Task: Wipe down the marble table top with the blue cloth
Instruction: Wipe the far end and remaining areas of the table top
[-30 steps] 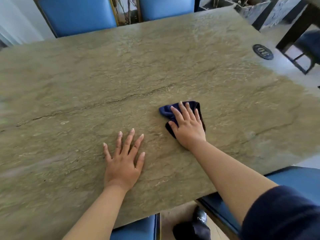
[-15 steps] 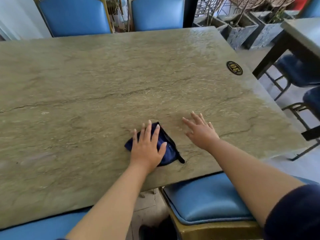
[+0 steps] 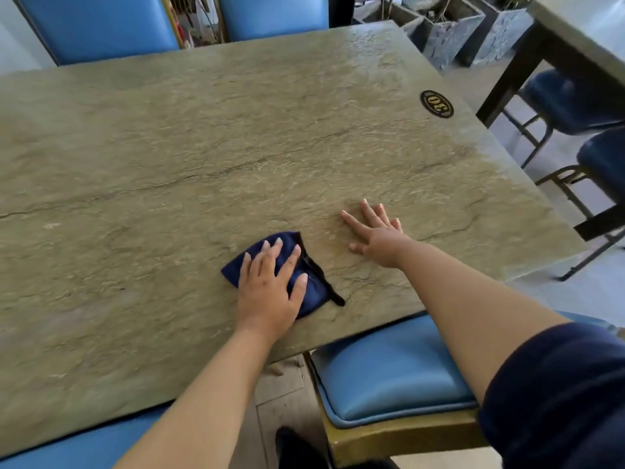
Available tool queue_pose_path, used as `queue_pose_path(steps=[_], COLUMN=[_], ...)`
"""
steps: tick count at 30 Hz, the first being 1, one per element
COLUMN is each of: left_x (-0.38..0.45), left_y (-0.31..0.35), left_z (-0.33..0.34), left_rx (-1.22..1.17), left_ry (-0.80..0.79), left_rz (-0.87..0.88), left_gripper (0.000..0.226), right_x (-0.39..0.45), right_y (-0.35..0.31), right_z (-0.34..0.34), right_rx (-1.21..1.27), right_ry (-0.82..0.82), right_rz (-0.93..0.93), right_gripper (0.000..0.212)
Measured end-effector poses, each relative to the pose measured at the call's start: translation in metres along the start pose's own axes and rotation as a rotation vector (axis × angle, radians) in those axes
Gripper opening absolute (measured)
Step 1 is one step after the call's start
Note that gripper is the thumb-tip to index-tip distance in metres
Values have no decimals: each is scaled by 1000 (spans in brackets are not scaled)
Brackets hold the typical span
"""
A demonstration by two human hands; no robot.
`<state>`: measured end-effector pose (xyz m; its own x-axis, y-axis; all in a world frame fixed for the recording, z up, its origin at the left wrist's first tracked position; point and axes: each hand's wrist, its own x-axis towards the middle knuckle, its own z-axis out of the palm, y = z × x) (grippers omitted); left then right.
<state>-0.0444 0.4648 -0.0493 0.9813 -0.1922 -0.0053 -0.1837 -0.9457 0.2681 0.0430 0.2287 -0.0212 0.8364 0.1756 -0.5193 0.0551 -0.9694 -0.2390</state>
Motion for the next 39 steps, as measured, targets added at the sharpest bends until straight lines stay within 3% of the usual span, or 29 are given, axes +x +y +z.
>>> queue_pose_path(steps=[6, 12, 17, 19, 21, 25, 27, 30, 34, 36, 39], left_x=[-12, 15, -3, 6, 28, 79, 87, 73, 69, 85, 111], left_y=[-16, -12, 34, 45, 51, 83, 111, 147, 139, 124, 117], left_z=[-3, -4, 8, 11, 13, 22, 31, 46, 45, 38, 35], left_rx=[136, 149, 148, 149, 143, 139, 140, 116, 124, 140, 143], left_ry=[-139, -129, -206, -235, -242, -188, -140, -146, -216, -226, -189], left_rz=[273, 130, 529, 601, 565, 269, 242, 506, 793, 760, 417], left_gripper=[63, 62, 60, 58, 56, 54, 56, 56, 52, 51, 51], right_x=[7, 2, -13, -18, -19, -20, -20, -21, -19, -20, -21], right_y=[5, 43, 95, 110, 123, 154, 171, 187, 186, 187, 192], right_z=[-5, -32, -32, -31, -32, -36, -35, -33, -33, -34, -32], right_rx=[-26, -41, -14, -1, 26, 148, 230, 375, 364, 341, 376], right_ry=[-29, -88, 15, 30, 46, 113, 183, 289, 268, 249, 230], right_rz=[-55, -250, -305, -314, -300, -190, -111, -27, -43, -56, -79], right_gripper=[68, 68, 66, 64, 61, 55, 53, 48, 48, 49, 54])
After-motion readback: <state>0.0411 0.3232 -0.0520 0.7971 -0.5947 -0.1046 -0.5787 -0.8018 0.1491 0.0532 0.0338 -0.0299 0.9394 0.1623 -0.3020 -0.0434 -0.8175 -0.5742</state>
